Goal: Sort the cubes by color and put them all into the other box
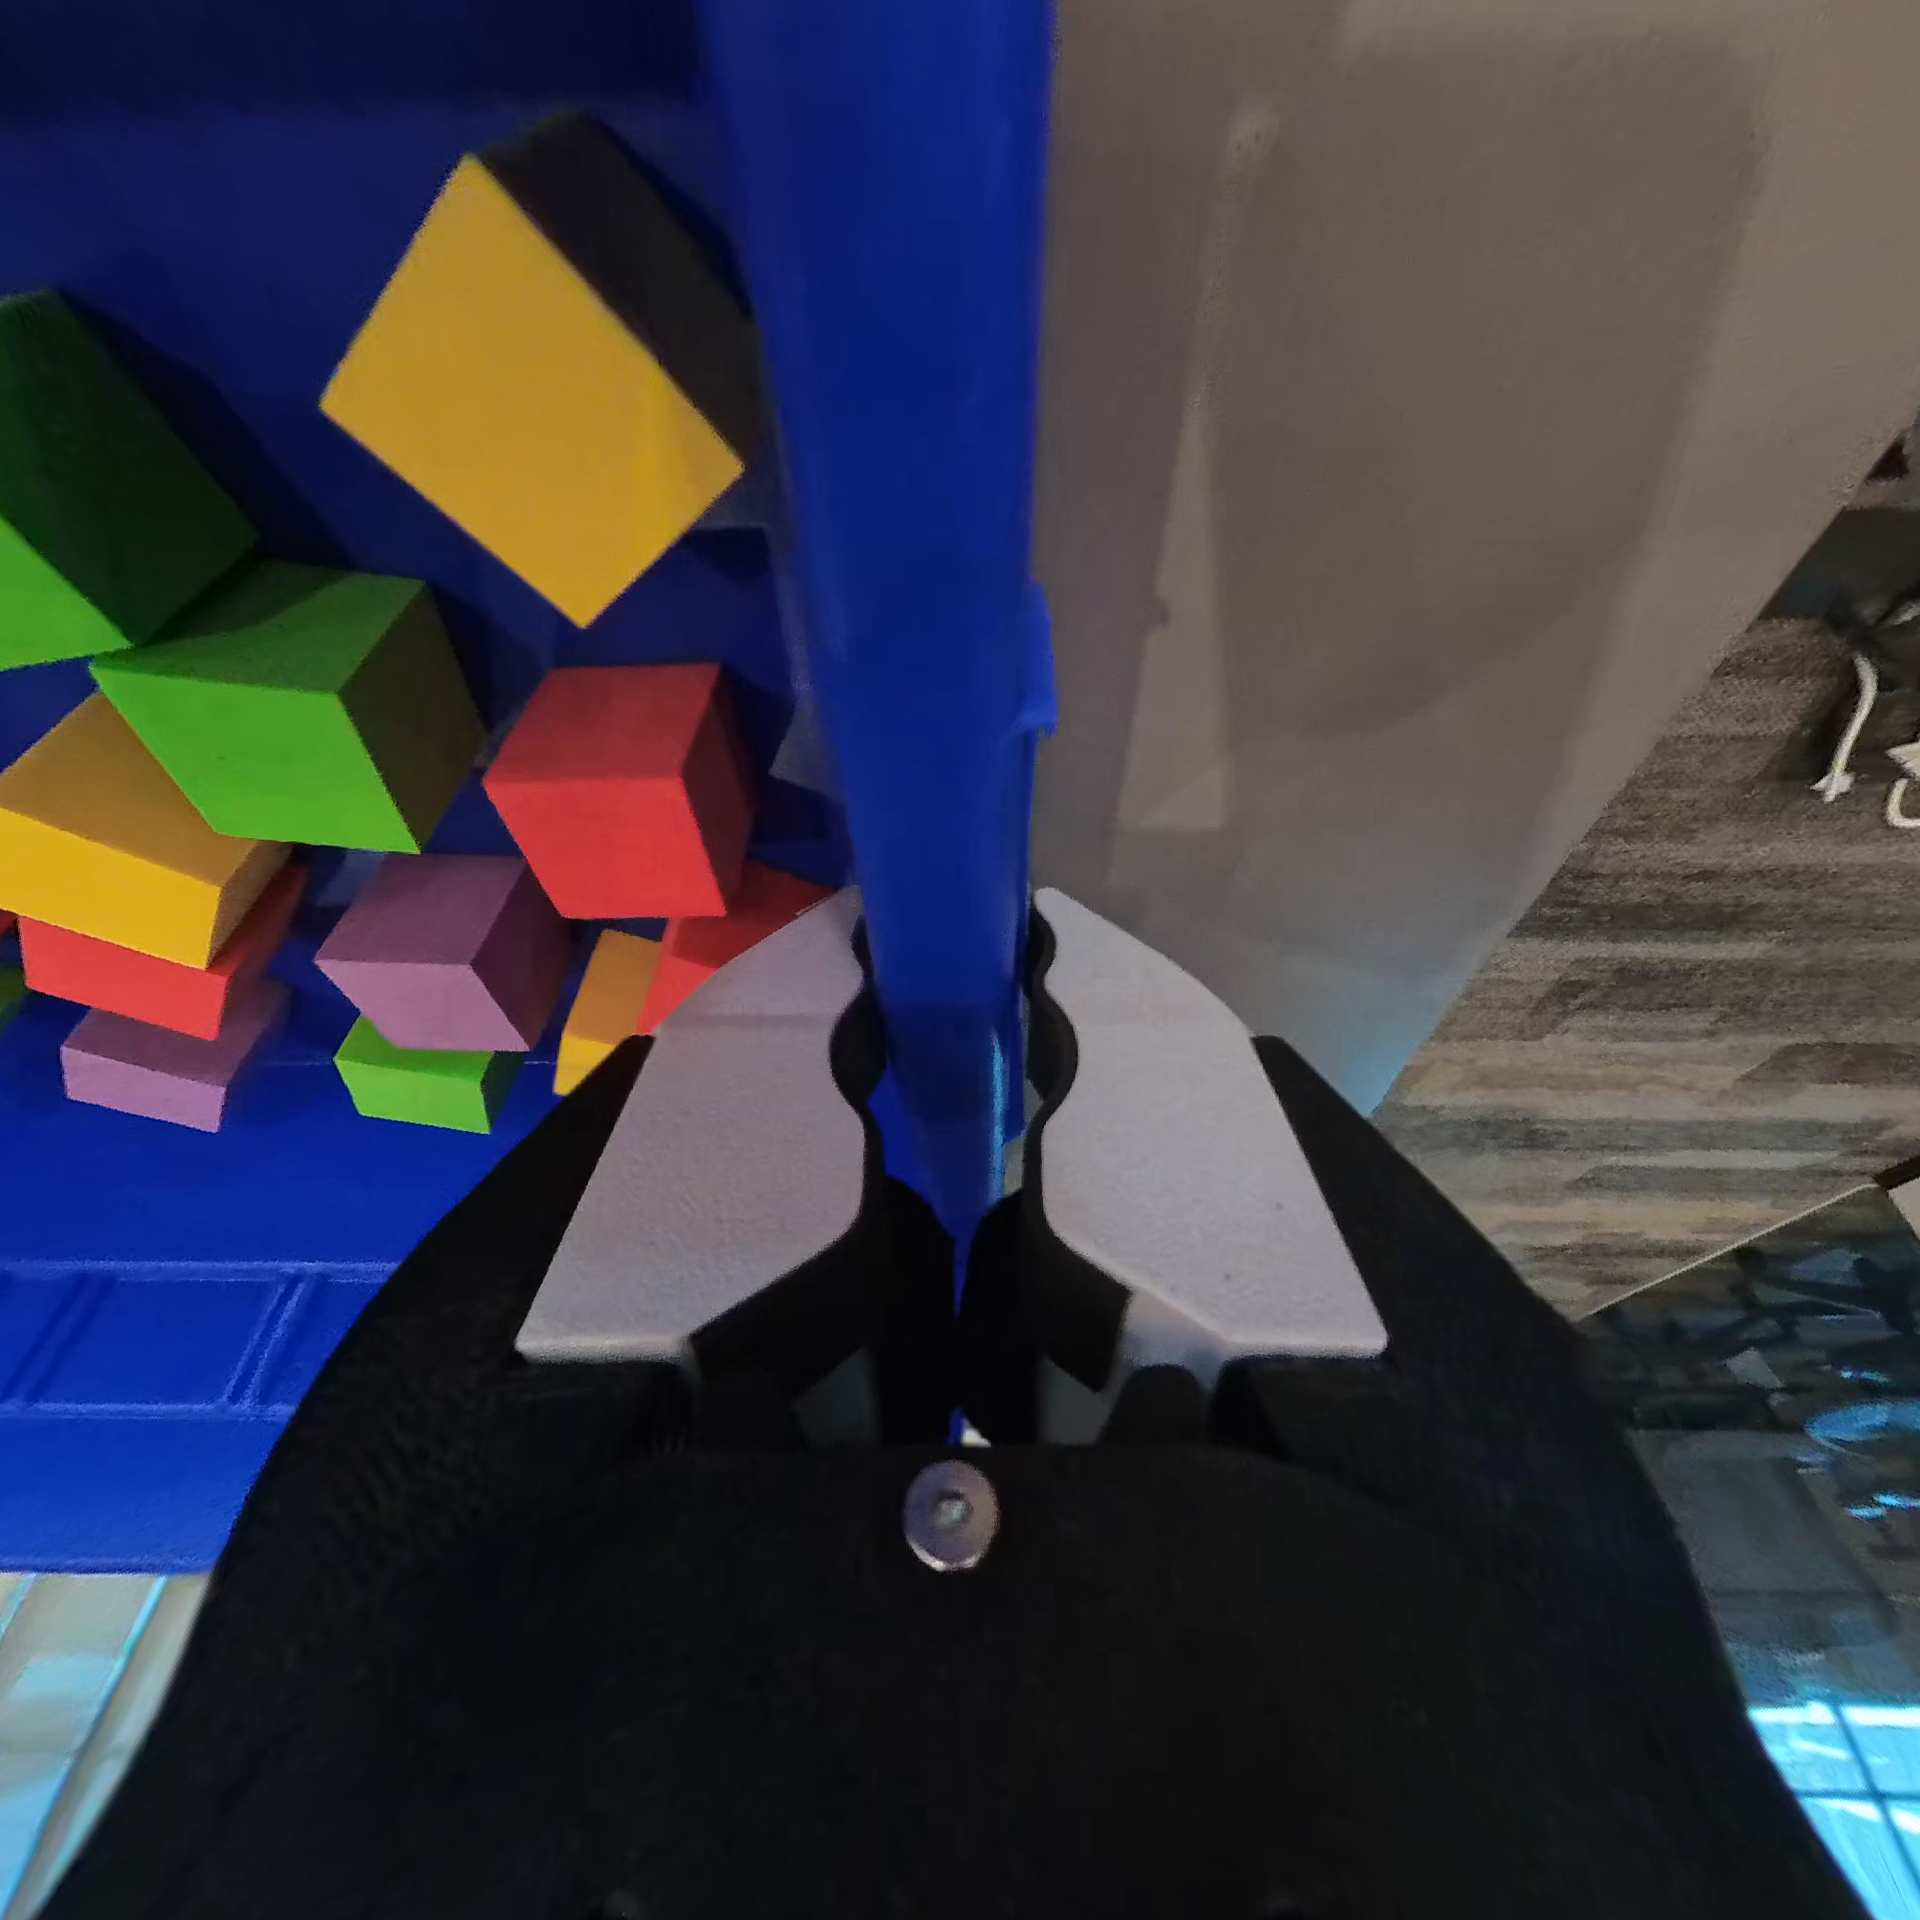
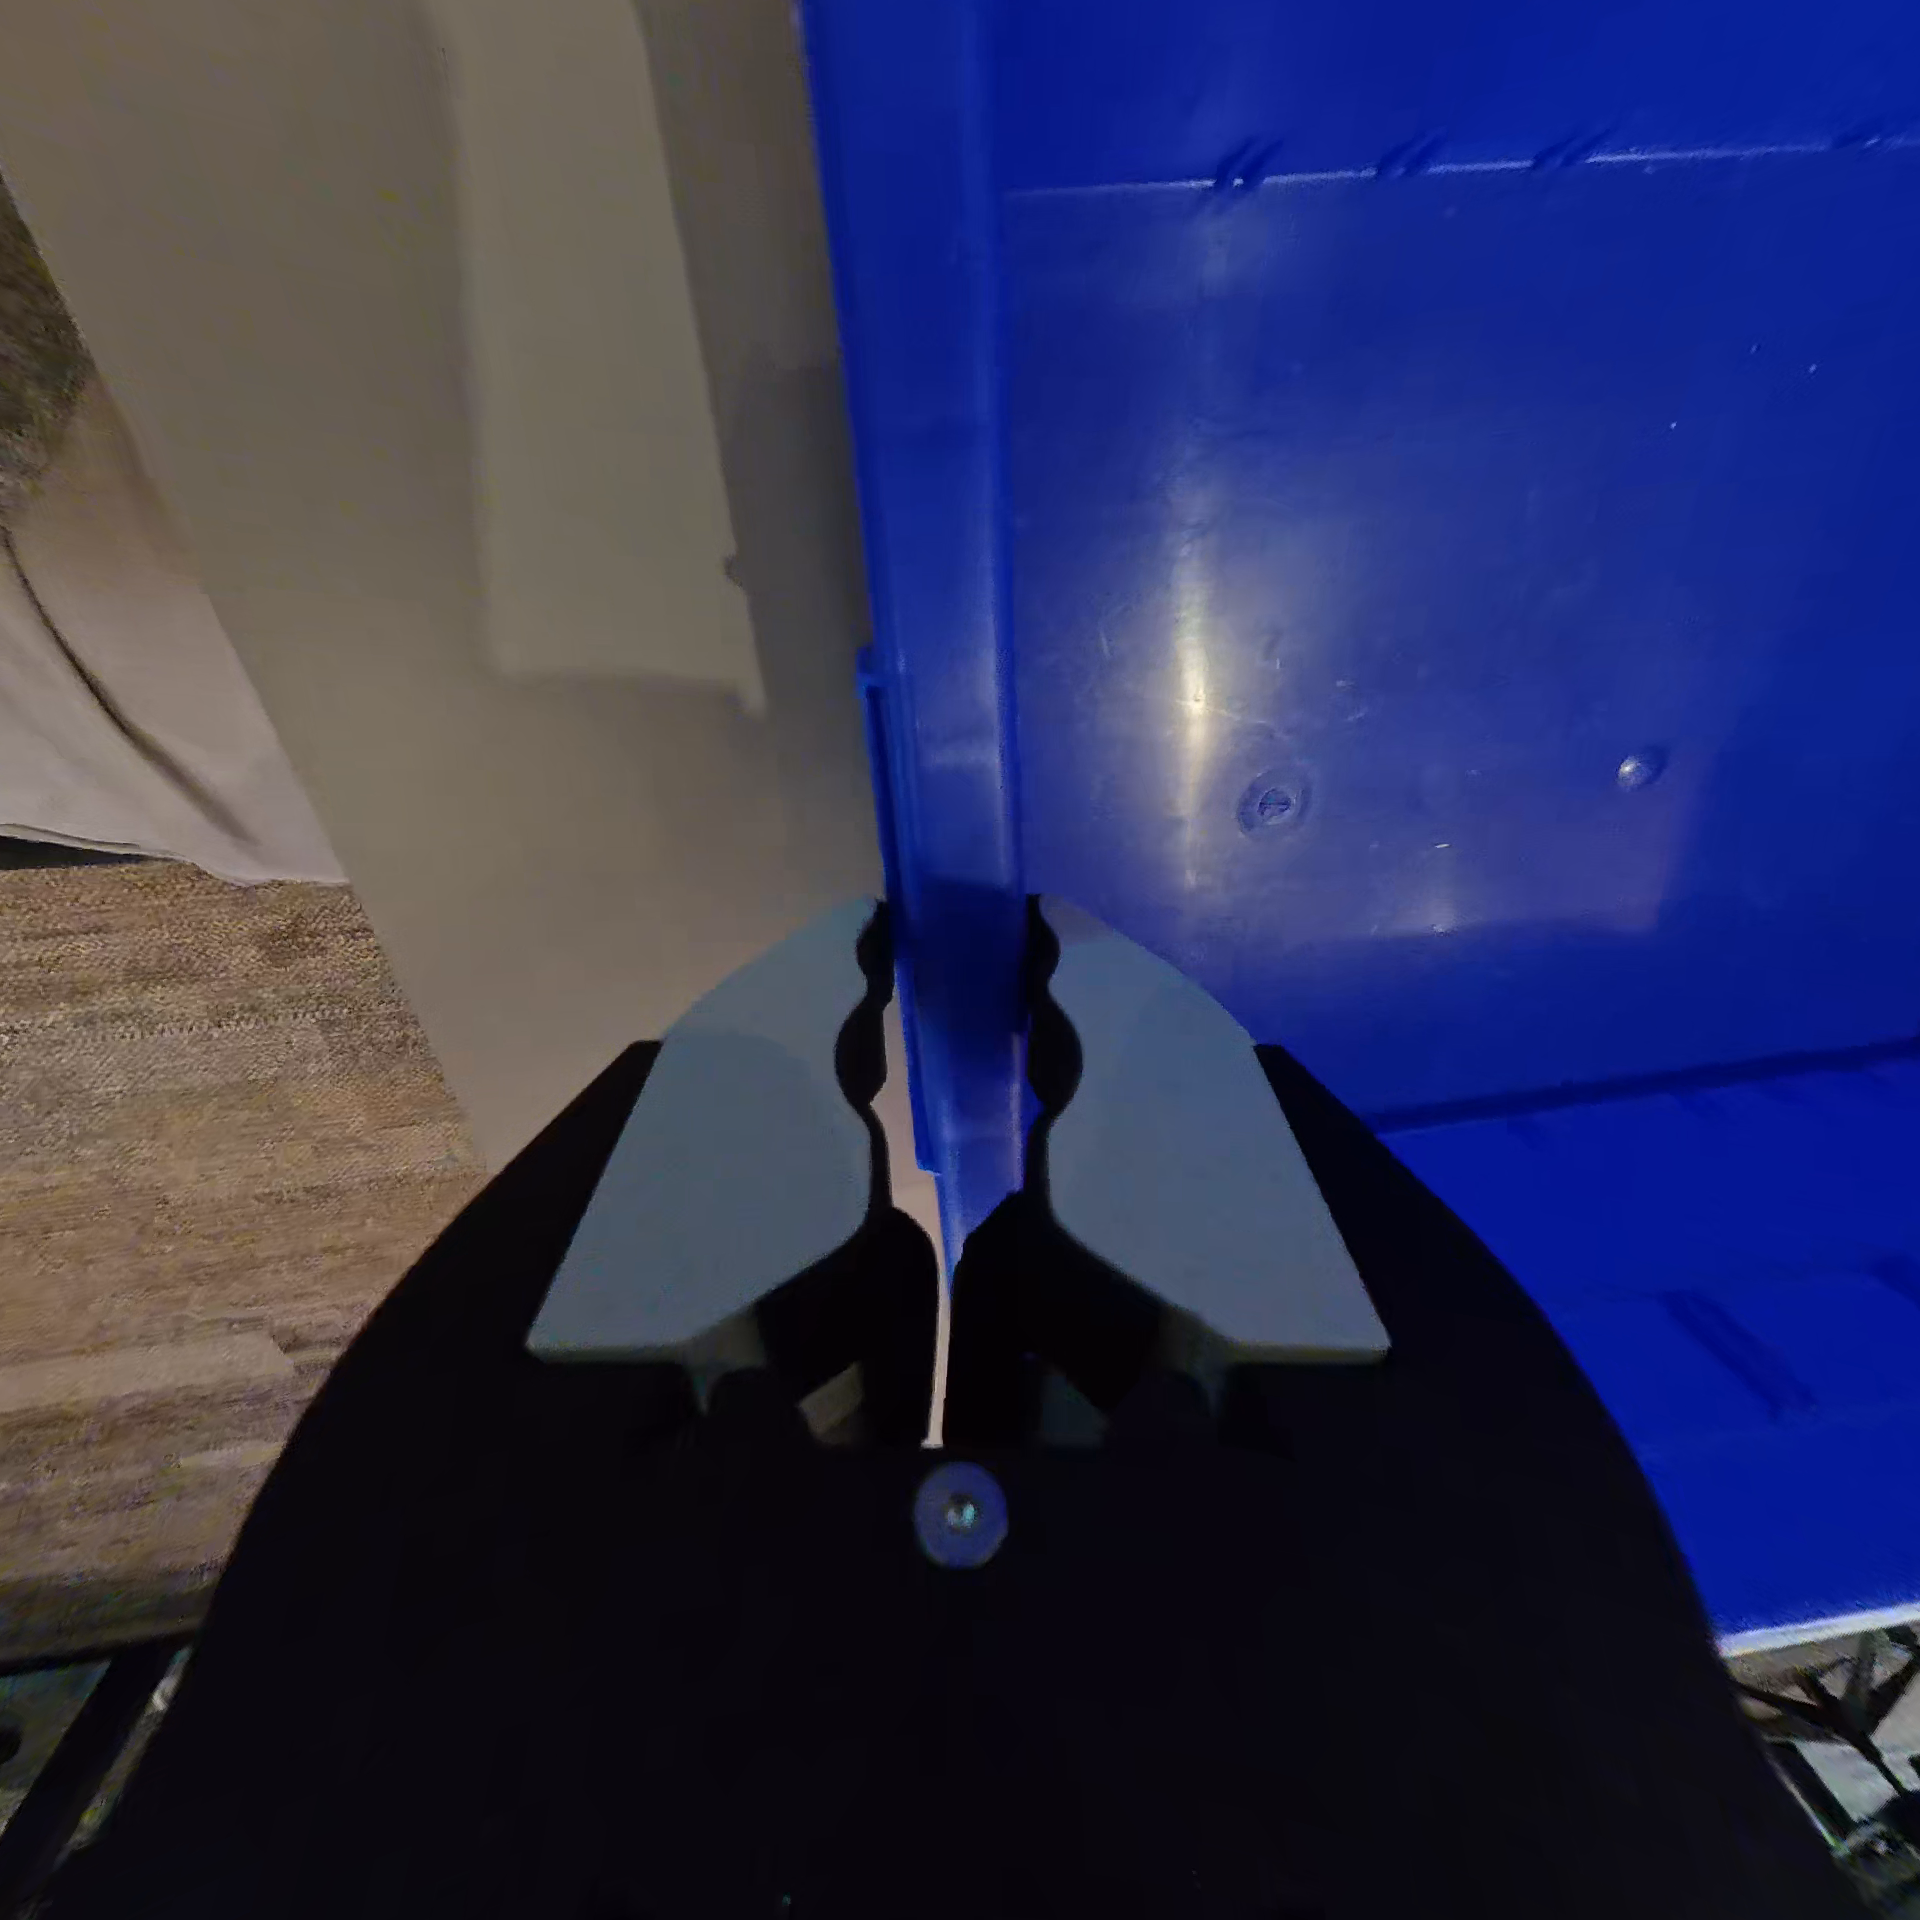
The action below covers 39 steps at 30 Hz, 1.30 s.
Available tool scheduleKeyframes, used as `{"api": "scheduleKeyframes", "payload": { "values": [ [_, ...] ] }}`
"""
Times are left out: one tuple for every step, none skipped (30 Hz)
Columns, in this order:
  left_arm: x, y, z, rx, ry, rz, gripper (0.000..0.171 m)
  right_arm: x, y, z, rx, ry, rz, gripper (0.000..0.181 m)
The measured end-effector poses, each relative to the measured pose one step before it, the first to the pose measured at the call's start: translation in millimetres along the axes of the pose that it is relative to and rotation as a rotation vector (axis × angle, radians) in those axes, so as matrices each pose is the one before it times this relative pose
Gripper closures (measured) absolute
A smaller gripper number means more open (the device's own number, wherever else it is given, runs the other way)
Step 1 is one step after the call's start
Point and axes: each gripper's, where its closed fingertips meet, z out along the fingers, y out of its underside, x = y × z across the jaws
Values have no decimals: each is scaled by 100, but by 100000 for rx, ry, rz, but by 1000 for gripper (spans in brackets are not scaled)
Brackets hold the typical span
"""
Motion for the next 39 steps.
{"api": "scheduleKeyframes", "payload": {
  "values": [
    [0, -30, -11, 1373, -304, -1145, 147, 20, -102, 13, 1442, 697, 889, 158],
    [-17, 14, -20, 1519, -1320, -194, 147, 16, -76, 6, 1591, 921, 1215, 158],
    [19, 143, 52, 931, -1420, -36, 147, 27, -34, -6, 1473, 995, 1386, 158],
    [112, 280, 106, 221, -815, -579, 147, 7, -2, -12, 994, 973, 1261, 157],
    [130, 254, 85, 390, -589, -812, 147, -36, 7, -7, 749, 822, 631, 157],
    [135, 108, 40, 1285, -558, -174, 147, -34, 39, -28, 395, 924, 237, 157],
    [152, 11, 16, 1419, -16, 55, 147, -49, 96, -29, -399, 627, -248, 157],
    [106, -9, -8, 607, 139, -23, 147, -78, 62, -22, -240, 209, -199, 157],
    [33, 8, -4, -315, -126, 99, 147, -110, 81, -27, -627, -287, 16, 157],
    [4, 15, -6, -671, -103, 147, 147, -97, 114, -38, -1280, -485, 145, 157],
    [6, 5, 0, -601, 167, 160, 147, -41, 132, -27, -1533, 1, 63, 157],
    [8, -40, -13, -56, 322, -174, 147, -4, 103, -33, -1115, 284, -134, 157],
    [-13, -99, -51, 783, 275, -711, 147, -27, 124, -49, -617, -9, 335, 156],
    [-8, -90, -139, 1335, 102, -584, 147, -95, 93, -107, 299, -526, 956, 155],
    [-39, -48, -235, 1909, -25, -624, 147, -184, -312, -294, 3536, -1218, 2010, 149],
    [-35, -54, -351, 2681, 281, -1549, 146, -148, -496, -463, 4985, -989, 3091, 139],
    [-42, -91, -436, 3203, 861, -2655, 145, -92, -380, -532, 4085, -224, 1951, 138],
    [-47, -199, -567, 4009, 1447, -3183, 144, 97, -450, -576, 4805, 1921, 217, 137],
    [78, -286, -644, 4603, 2758, -3494, 140, 68, -601, -603, 5784, 2051, 145, 138],
    [271, -264, -648, 3744, 4509, -3739, 129, -109, -759, -549, 6624, 398, 1111, 138],
    [164, -230, -693, 2524, 4208, -2858, 122, -154, -821, -416, 6126, -325, 1264, 138],
    [-336, -393, -838, 3166, 1514, -1788, 116, 130, -694, -312, 4329, 1396, 657, 138],
    [-905, -740, -971, 4822, -956, -1555, 110, 404, -646, -272, 3250, 2880, 491, 138],
    [-1302, -1007, -980, 5781, -1757, -2588, 111, 476, -779, -282, 3560, 3147, 807, 137],
    [-1560, -1227, -802, 6406, -1950, -5136, 112, 510, -1004, -339, 4660, 3327, 1487, 136],
    [-1638, -1350, -478, 6205, -1738, -7239, 112, 340, -1086, -321, 5100, 2352, 2020, 137],
    [-1620, -1324, -132, 5205, -2084, -8262, 112, 426, -919, -272, 4168, 2763, 1845, 139],
    [-1466, -1313, 241, 4479, -2224, -8038, 112, 647, -756, -140, 3548, 4210, 1619, 140],
    [-1327, -1307, 546, 3826, -2565, -6718, 112, 438, -681, -6, 3540, 2810, 1398, 140],
    [-1330, -1160, 807, 2861, -3802, -5364, 113, 496, -677, 20, 3760, 2890, 1911, 141],
    [-1114, -961, 983, 2093, -3502, -3923, 116, 437, -677, 47, 3915, 2341, 1561, 142],
    [-925, -727, 1056, 719, -3397, -3112, 117, 46, -341, 51, 945, -320, 439, 143],
    [-822, -446, 1027, -713, -3659, -2401, 118, 486, 81, -87, -2335, 2558, 735, 143],
    [-471, -298, 957, -1064, -2113, -1504, 118, 672, 149, -306, -1866, 4534, 674, 143],
    [-88, -144, 864, -1739, -356, -807, 118, 470, -96, -498, 1375, 3905, 1229, 143],
    [58, -9, 716, -2557, 97, -20, 117, 228, -416, -592, 3532, 2651, 1471, 145],
    [80, -25, 520, -1956, -174, 605, 117, -117, -365, -596, 2398, 686, -88, 146],
    [50, -121, 364, -932, -495, 1033, 117, -110, -90, -584, 338, 1191, -1519, 146],
    [-67, -165, 223, -391, -973, 750, 117, -46, 48, -556, -92, 1881, -2049, 146]
  ]
}}
